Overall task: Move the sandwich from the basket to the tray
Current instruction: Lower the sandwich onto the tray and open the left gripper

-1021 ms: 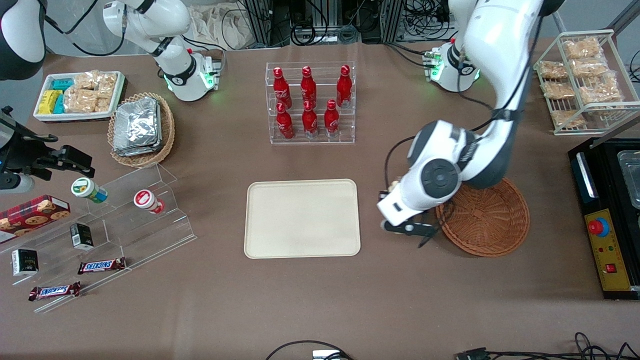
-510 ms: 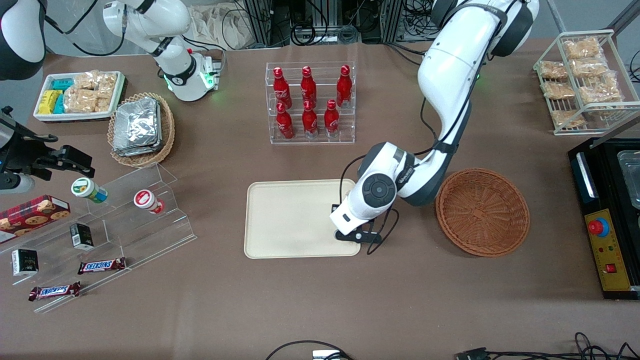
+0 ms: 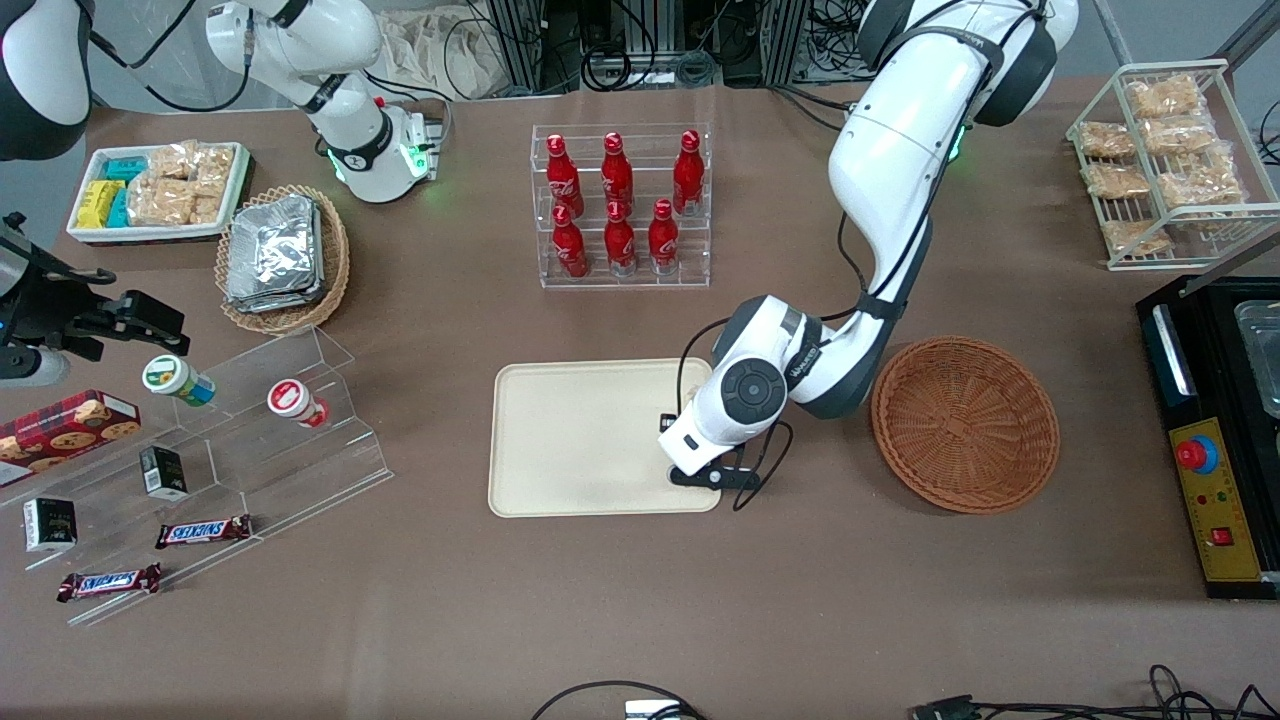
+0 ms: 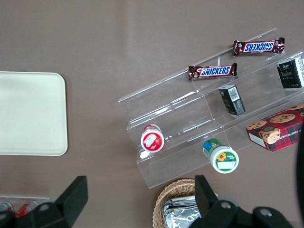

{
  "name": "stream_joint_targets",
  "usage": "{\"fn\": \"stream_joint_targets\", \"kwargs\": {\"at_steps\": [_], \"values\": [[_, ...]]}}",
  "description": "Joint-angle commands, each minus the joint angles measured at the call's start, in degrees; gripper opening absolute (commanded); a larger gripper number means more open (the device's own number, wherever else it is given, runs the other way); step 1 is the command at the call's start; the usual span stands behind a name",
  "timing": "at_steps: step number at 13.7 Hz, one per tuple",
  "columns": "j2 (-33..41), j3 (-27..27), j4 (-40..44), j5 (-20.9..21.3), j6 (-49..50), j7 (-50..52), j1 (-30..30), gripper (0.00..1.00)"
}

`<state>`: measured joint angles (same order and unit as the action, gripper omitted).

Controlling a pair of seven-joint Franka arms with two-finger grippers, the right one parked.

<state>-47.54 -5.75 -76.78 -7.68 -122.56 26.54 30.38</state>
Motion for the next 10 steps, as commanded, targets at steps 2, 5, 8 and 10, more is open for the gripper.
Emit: {"fn": "stream_joint_targets", "kwargs": {"at_steps": [2,5,8,10], "values": [[2.71,0.3,1.46,-0.59,3.62,0.7,-0.76,1.0],[8.85,0.66,1.72,0.2,11.97,0.53,-4.25,1.0],[16.76,0.74,1.2,2.39,25.03,-0.43,-11.46,1.0],[22.29,0.66,1.2,8.79,34.45,-4.98,-15.33,1.0]]}}
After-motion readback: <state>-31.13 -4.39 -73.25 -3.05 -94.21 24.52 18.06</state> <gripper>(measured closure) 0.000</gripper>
